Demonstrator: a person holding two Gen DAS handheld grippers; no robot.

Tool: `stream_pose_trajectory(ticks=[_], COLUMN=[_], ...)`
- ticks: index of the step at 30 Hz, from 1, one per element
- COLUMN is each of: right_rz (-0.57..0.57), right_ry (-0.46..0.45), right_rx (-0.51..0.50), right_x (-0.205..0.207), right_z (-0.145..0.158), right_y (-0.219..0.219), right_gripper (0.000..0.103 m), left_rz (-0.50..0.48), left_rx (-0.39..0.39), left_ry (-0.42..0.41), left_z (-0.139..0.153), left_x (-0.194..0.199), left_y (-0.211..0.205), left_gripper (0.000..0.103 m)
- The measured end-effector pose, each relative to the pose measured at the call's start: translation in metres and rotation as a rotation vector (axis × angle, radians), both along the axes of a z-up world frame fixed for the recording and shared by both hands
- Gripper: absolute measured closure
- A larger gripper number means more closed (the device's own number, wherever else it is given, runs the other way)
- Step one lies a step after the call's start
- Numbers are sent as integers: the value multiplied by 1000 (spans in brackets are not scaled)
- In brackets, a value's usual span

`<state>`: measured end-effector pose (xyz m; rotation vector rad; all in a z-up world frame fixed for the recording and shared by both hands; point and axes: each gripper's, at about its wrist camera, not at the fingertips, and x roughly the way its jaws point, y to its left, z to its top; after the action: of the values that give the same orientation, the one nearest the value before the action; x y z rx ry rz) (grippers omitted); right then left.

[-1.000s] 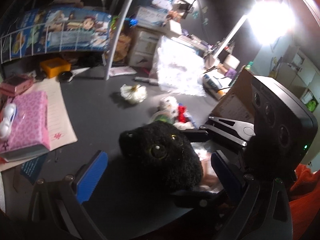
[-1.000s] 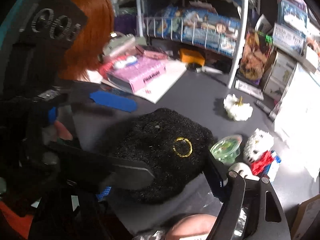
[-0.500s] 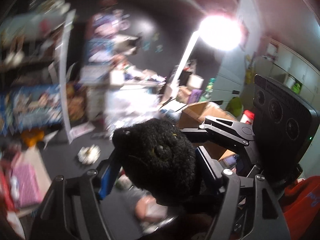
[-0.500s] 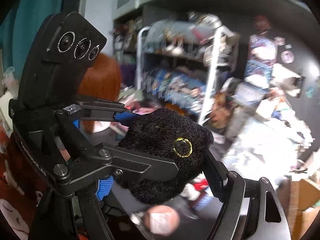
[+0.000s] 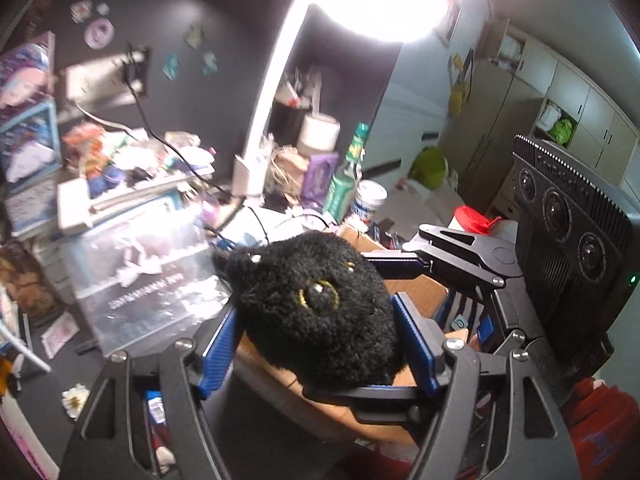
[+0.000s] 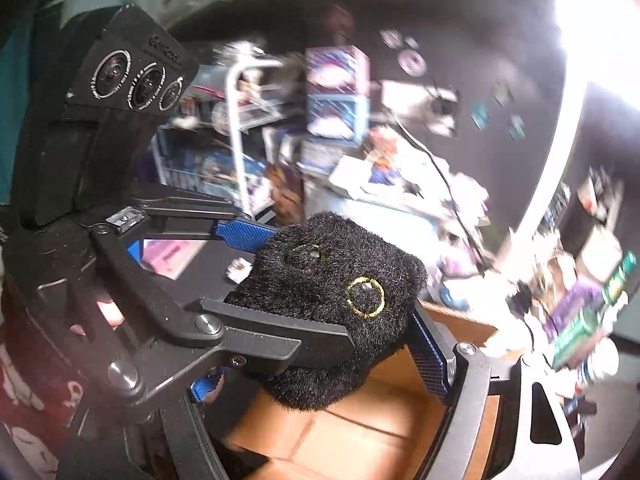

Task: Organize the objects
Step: 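Carry the cat plush into the cardboard box and open the right gripper, then move the right gripper to the peach ball in the plastic bag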

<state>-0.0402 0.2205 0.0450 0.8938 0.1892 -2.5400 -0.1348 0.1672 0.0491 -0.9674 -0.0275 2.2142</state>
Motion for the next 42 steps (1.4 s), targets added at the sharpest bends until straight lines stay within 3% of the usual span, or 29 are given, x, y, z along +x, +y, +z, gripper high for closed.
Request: stream_pose_trajectory(ticks=[5,6,8,19,24,30,35,42], right_rz=[-29,-34,-50,-76,-4,130,214,159], right_ry=[-61,-66,-65,-47,10,98,70,-53], right_rx=[39,50,72,81,20,-6,-31,-67], right_x=[-8,-11,-13,-7,15,53,63,65], right_z=[-12,-15,-17,-18,-6,-3,-25,-85], right_y=[11,11,12,8,-14,-82,-137,-176], right_gripper=[24,21,15,13,13,13,13,13], left_rz=[-21,-20,-5,20,118,270,405,524], left_rx=[-32,-40,-51,2,16,15,29,-2], left_ry=[-44,-48,-41,8,105,199,220,150], left_z=[-10,-11,-12,0,8,-3,-32,-92], left_x=[-9,-9,-9,9,38,81,113,129], left_y=[19,20,18,-20,-64,-133,-196,-246], left_gripper=[31,21,12,11,5,3,3,3])
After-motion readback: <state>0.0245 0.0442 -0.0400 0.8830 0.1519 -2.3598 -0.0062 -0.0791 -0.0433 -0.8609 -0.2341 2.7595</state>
